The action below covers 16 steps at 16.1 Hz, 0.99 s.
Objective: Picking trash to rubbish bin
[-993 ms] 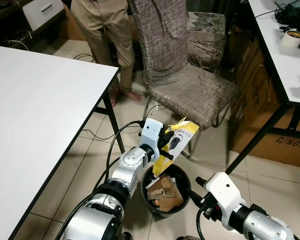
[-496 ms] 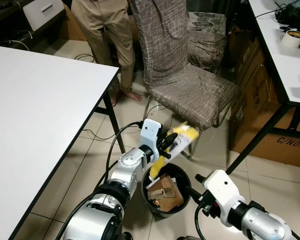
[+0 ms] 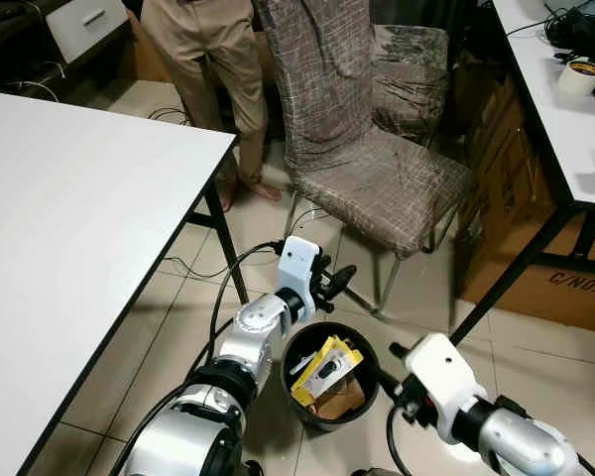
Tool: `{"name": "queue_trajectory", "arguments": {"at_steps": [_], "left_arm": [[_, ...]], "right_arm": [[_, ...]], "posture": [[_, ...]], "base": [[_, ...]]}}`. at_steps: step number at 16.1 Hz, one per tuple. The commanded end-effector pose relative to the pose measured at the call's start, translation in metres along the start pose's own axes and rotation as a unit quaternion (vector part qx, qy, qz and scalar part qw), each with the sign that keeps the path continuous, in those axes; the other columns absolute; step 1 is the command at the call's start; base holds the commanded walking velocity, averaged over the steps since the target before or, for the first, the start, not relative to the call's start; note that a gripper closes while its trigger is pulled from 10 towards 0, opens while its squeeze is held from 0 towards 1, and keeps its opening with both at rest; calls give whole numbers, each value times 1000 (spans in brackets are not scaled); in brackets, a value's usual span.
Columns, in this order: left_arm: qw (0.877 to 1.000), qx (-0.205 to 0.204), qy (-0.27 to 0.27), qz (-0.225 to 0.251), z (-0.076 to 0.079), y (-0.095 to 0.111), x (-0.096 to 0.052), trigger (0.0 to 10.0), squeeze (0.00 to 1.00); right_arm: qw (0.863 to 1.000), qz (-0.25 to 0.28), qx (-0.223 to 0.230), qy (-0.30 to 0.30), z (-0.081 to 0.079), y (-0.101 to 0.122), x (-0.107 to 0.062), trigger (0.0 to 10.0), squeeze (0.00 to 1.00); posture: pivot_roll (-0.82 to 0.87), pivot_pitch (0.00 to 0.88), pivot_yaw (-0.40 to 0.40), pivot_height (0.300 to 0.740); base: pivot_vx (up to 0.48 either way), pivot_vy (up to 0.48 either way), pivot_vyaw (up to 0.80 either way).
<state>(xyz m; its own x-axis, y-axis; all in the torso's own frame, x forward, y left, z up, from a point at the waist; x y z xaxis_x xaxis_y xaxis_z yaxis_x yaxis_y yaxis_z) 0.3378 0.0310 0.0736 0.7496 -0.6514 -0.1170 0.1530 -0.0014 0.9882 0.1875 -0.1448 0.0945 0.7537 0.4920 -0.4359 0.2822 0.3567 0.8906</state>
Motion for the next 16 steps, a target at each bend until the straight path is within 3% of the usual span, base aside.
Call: {"name": "queue_trajectory", "arguments": {"at_steps": [1,2,3,7,10,13,16], "left_arm": [[1000,10,5,9,-9,2,-7,10000,0],[1000,12,11,6,-13,0,-12,10000,0],[999,10,40,16,-34,-2,-37,10000,0],[994,34,103,-1,-59,-7,-83,10000,0],[989,28,142,-16,-60,-2,-120,10000,0],[986,5,165,-18,-53,11,-131,10000,0],[983,19,181,-23,-46,18,-142,10000,0]], "right_arm": [[999,0,8,-38,6,-2,4,10000,0],[999,2,10,-52,8,-3,6,10000,0],[992,18,53,-116,18,-3,15,10000,0],[982,23,94,-164,26,-4,31,10000,0],[976,39,116,-183,29,3,40,10000,0],[974,52,116,-187,33,10,40,10000,0],[972,86,100,-196,36,20,37,10000,0]], "posture": [[-196,87,82,740],[-187,81,83,740],[-161,69,78,740],[-96,31,53,740],[-88,14,46,740],[-76,0,25,740],[-69,0,0,740]], "base": [[0,0,0],[0,0,0],[0,0,0],[0,0,0],[0,0,0],[0,0,0],[0,0,0]]}}
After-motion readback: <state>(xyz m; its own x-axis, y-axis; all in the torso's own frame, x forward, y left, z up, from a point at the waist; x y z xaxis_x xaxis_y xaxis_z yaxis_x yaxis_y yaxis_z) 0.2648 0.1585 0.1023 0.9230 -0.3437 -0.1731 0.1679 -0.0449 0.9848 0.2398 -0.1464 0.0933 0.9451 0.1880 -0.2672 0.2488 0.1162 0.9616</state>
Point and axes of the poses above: a point about 5 cm out from each wrist's last joint towards the gripper, its own x axis pointing out of the wrist towards the gripper, its own y axis along the axis of the wrist's last joint, z = x × y, the point moved 1 cm from there along x, pointing out of the wrist towards the gripper, and after that the axes turned 4 degrees about x, right-handed, at the moved point
